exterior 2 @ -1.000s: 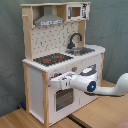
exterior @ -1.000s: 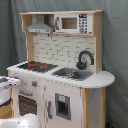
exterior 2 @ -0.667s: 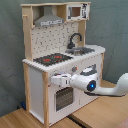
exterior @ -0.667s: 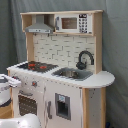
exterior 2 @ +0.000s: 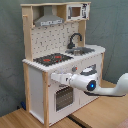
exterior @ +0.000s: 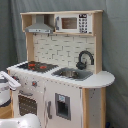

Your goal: Play with the kitchen

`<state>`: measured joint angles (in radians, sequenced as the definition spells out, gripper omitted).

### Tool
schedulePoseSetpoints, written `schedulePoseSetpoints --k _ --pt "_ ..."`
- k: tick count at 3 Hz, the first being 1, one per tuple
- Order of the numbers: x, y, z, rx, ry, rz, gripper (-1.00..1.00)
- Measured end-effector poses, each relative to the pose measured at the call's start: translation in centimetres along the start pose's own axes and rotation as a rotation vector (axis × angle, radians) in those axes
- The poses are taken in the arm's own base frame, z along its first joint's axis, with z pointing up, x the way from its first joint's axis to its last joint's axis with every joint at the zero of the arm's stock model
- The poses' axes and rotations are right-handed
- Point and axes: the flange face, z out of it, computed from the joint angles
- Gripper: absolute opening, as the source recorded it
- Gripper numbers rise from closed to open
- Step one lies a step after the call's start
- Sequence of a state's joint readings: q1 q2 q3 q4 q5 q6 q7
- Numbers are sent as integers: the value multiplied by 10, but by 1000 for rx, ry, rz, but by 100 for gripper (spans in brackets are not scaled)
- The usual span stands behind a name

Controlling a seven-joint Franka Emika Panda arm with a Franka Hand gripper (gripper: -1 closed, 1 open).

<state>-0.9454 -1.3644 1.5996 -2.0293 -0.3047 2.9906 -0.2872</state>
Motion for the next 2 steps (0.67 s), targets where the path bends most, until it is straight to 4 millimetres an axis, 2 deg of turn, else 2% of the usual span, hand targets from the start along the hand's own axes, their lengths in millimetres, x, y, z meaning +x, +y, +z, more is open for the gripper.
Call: schedulePoseSetpoints --k 2 --pt "0 1 0 7 3 254 -100"
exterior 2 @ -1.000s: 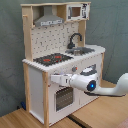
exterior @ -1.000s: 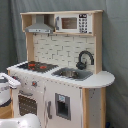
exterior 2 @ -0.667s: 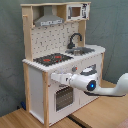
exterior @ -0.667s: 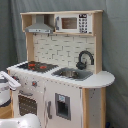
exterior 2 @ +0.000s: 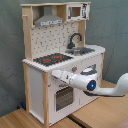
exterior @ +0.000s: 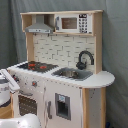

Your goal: Play with the kitchen

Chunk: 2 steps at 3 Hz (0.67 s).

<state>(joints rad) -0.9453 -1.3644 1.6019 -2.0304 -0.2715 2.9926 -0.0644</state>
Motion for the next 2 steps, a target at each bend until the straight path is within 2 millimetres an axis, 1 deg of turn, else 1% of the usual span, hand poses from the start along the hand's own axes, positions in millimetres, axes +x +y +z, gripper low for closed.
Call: schedulePoseSetpoints --k 2 --pt "-1 0 -1 2 9 245 -100"
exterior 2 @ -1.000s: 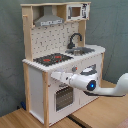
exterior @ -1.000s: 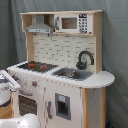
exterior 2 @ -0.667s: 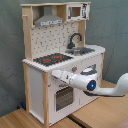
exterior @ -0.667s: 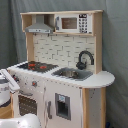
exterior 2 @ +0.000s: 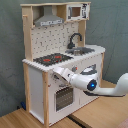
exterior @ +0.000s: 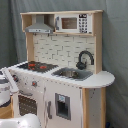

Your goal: Play with the kitchen

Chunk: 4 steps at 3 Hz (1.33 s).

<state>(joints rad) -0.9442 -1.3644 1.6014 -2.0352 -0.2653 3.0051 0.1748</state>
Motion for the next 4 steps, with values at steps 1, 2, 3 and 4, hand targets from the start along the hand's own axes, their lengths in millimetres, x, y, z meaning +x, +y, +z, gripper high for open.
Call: schedulePoseSetpoints --k 1,2,3,4 --pt "0 0 0 1 4 109 -100" --pt "0 0 -1 1 4 217 -100" --pt "0 0 -1 1 5 321 -100" --pt "0 0 -1 2 5 423 -100"
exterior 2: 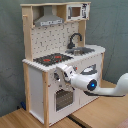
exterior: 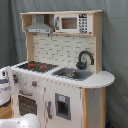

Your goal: Play with the kitchen

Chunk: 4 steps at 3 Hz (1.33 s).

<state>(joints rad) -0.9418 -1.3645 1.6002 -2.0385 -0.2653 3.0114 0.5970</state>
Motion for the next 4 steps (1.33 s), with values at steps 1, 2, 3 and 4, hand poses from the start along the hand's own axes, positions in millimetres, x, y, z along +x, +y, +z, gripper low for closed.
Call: schedulePoseSetpoints --k 1,2,3,4 --pt "1 -1 -1 4 4 42 -100" --pt "1 -2 -1 6 6 43 100" --pt "3 -4 -29 27 48 26 100" --pt "-3 8 -47 10 45 17 100"
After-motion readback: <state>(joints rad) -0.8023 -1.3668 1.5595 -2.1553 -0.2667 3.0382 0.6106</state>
